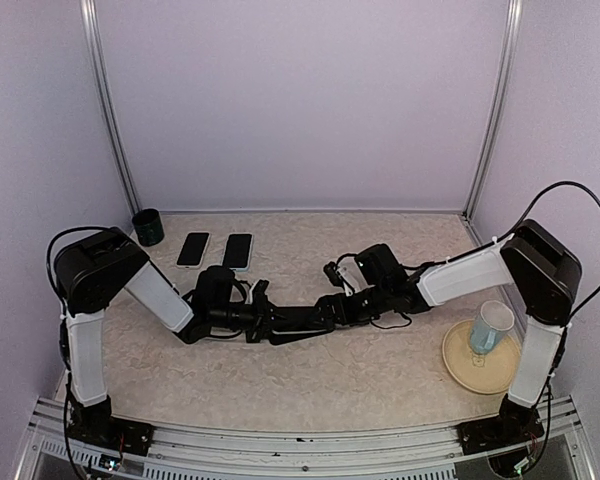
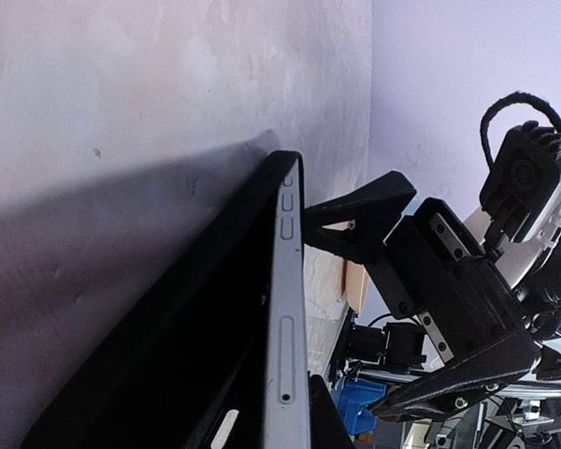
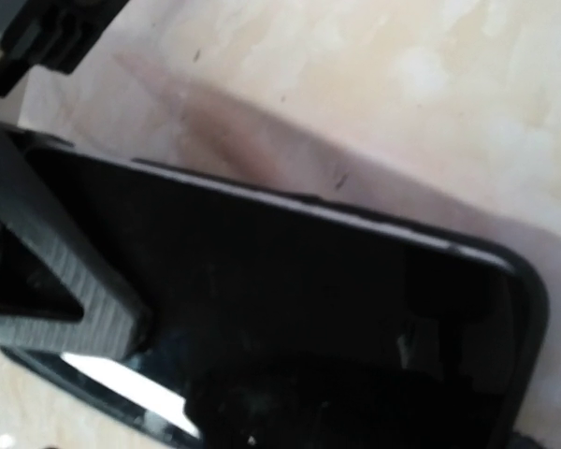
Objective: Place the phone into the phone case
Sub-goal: Install the phone on the phone case, then press the phone with the phone case.
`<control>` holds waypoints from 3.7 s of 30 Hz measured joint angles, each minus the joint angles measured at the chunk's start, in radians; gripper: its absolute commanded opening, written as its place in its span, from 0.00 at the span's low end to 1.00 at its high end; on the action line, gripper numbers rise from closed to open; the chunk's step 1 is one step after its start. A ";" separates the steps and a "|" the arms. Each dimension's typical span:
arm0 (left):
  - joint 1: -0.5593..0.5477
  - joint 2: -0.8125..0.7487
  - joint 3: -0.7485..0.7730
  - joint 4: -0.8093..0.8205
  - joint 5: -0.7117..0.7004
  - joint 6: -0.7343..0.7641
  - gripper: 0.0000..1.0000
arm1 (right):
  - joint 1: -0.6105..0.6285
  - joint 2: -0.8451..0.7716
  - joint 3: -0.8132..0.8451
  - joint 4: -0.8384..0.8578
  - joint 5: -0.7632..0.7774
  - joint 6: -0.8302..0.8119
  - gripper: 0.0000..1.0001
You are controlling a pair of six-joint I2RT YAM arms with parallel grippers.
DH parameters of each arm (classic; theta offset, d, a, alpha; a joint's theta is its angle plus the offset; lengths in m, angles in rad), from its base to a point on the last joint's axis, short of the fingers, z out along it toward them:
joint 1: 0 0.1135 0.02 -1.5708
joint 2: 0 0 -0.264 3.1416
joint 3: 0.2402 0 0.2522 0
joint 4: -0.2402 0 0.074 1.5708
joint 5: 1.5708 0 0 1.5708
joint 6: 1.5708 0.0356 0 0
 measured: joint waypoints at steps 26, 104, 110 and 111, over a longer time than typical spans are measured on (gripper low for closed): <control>-0.012 -0.118 -0.127 0.135 0.006 0.042 0.00 | -0.151 -0.128 -0.117 0.110 -0.324 0.044 1.00; -0.087 -0.182 -0.131 0.305 0.082 0.084 0.32 | -0.086 -0.051 -0.188 0.566 -0.598 0.328 0.00; -0.080 -0.184 -0.132 0.305 0.087 0.084 0.37 | -0.089 -0.051 -0.194 0.570 -0.593 0.326 0.00; -0.079 -0.186 -0.134 0.305 0.089 0.084 0.38 | -0.090 -0.051 -0.195 0.572 -0.592 0.326 0.00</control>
